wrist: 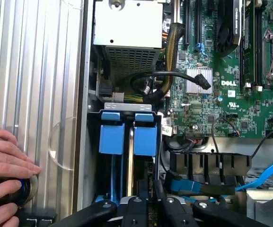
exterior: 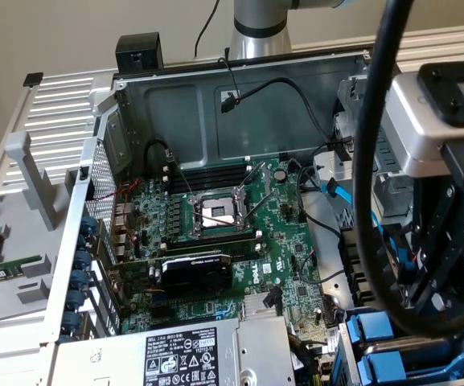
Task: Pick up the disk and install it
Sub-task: 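Insert the first disk wire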
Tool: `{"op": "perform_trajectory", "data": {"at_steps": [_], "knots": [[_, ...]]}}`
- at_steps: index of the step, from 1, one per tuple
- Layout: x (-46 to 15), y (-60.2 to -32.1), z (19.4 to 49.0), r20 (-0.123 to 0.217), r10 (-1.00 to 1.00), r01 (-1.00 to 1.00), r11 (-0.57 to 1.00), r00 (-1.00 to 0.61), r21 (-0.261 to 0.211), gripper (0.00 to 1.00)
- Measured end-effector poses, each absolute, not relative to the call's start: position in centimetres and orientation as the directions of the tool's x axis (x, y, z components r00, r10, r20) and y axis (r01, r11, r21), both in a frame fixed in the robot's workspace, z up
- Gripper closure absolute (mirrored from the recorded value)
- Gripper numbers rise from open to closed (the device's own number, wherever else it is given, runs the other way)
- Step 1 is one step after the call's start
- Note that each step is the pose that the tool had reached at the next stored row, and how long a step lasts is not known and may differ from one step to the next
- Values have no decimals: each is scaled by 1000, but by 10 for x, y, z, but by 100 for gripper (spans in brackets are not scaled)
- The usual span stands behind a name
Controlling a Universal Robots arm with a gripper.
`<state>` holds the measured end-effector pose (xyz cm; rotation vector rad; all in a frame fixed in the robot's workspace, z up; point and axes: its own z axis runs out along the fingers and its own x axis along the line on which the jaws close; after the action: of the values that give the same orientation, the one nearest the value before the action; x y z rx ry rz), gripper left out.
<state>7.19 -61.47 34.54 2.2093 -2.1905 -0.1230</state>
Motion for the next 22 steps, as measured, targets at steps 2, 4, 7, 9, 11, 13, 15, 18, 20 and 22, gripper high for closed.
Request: {"op": "perform_trajectory", "data": {"at_steps": [2, 4, 7, 9, 11, 13, 15, 18, 20, 22], "knots": [[72, -615, 345, -36, -999, -997, 4, -6, 76, 83], [72, -614, 344, -36, -999, -997, 11, -13, 76, 83], [72, -613, 344, -33, -999, -997, 15, -17, 77, 83], [72, -613, 344, -29, -999, -997, 17, -19, 78, 83], [72, -612, 344, -25, -999, -997, 19, -21, 78, 83], [72, -612, 344, -22, -999, -997, 21, -22, 78, 83], [72, -612, 344, -20, -999, -997, 24, -25, 78, 83], [72, -611, 344, -17, -999, -996, 31, -32, 78, 83], [72, -610, 344, -14, -999, -996, 35, -37, 77, 83], [72, -609, 344, -12, -999, -996, 39, -41, 76, 83]]}}
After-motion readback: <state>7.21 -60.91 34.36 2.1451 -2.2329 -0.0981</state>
